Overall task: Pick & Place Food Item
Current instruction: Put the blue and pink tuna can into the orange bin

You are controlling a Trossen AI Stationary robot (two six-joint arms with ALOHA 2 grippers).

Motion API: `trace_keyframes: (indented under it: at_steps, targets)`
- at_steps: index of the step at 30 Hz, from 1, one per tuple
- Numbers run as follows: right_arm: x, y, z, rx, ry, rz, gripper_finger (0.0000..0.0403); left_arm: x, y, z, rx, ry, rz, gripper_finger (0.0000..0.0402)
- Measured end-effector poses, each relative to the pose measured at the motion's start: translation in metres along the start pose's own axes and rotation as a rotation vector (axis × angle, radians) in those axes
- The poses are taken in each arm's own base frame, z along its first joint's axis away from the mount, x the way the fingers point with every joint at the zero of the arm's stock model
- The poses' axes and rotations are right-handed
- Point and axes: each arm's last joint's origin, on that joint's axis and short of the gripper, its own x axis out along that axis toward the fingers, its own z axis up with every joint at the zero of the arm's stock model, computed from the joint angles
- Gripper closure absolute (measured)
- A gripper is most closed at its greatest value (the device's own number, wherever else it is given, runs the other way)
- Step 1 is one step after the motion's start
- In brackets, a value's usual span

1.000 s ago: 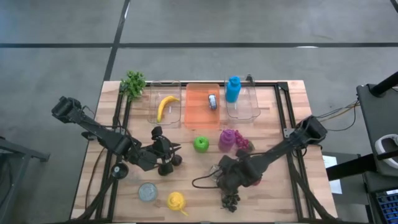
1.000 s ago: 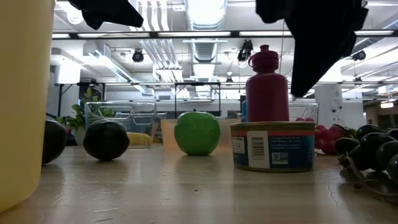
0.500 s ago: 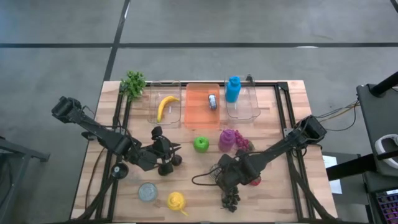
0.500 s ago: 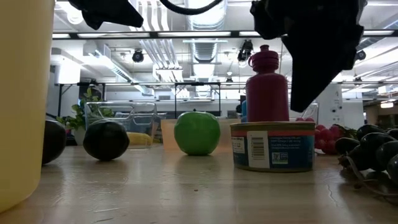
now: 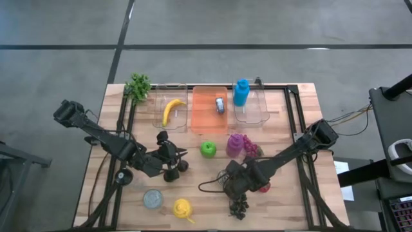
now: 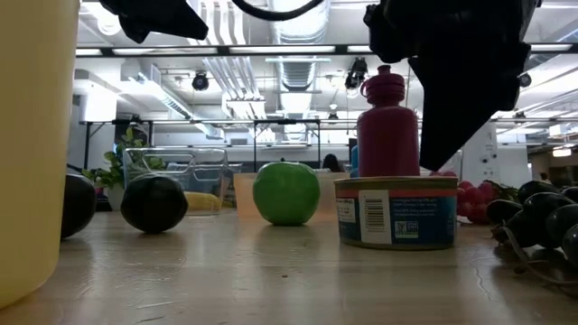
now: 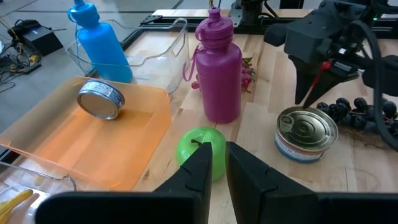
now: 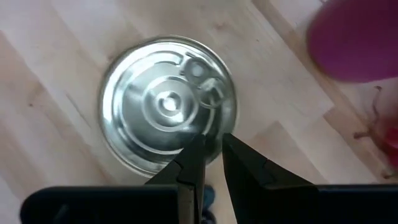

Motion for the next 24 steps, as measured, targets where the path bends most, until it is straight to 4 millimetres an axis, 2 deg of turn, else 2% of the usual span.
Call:
trace_keyframes:
  at_steps: [24]
  targets:
    - [0.0049,-0.0054,0.0024,0.017,0.003,-0.020,0.0351,0.0000,0.0000,0.0000,0.000,0.000,0.000,0.0355]
